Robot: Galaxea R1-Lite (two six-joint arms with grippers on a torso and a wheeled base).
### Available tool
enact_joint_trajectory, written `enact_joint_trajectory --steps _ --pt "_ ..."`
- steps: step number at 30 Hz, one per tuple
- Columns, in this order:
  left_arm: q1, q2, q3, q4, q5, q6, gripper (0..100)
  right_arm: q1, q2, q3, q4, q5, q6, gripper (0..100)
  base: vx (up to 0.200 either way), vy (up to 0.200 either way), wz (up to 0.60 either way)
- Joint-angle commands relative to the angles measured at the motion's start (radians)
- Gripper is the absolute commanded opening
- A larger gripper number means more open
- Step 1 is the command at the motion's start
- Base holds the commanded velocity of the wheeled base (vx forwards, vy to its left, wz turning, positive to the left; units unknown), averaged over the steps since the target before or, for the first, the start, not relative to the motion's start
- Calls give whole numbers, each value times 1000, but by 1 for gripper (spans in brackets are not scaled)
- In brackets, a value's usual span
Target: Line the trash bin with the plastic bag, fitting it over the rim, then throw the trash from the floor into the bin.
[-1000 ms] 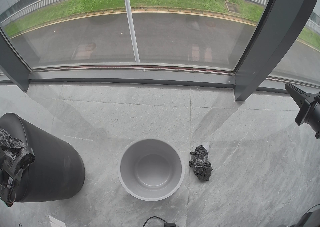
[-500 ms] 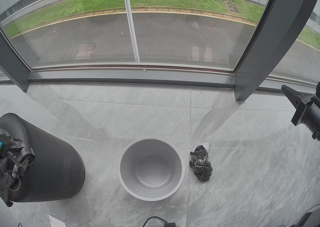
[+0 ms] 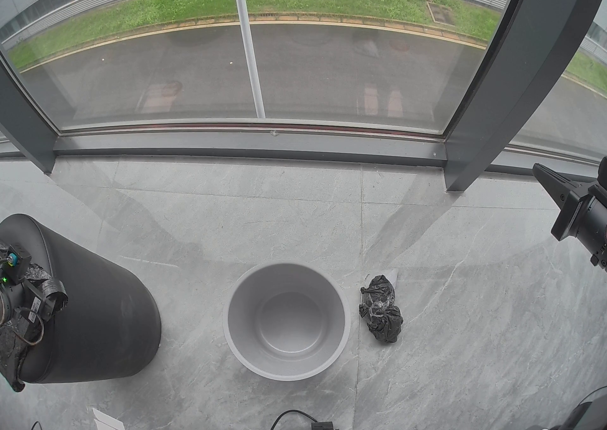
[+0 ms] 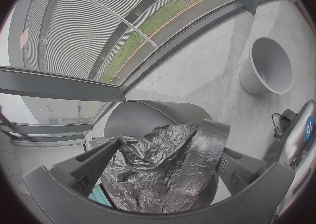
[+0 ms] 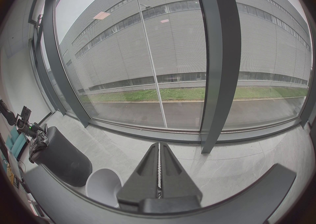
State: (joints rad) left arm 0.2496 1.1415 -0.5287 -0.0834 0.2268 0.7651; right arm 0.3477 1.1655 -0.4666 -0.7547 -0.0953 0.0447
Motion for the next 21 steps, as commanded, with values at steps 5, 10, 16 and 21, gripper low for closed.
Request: enact_joint_trajectory --steps 5,10,16,21 --pt "4 53 9 -61 -1 -1 100 1 -6 0 0 0 0 0 0 0 0" --pt "2 40 23 -61 -3 0 100 1 -3 2 0 0 0 0 0 0 0" --pt "4 38 27 -61 -3 -1 100 2 -3 5 0 0 0 0 0 0 0" --pt "4 37 32 -59 -4 -4 0 2 -3 5 -2 0 0 0 0 0 0"
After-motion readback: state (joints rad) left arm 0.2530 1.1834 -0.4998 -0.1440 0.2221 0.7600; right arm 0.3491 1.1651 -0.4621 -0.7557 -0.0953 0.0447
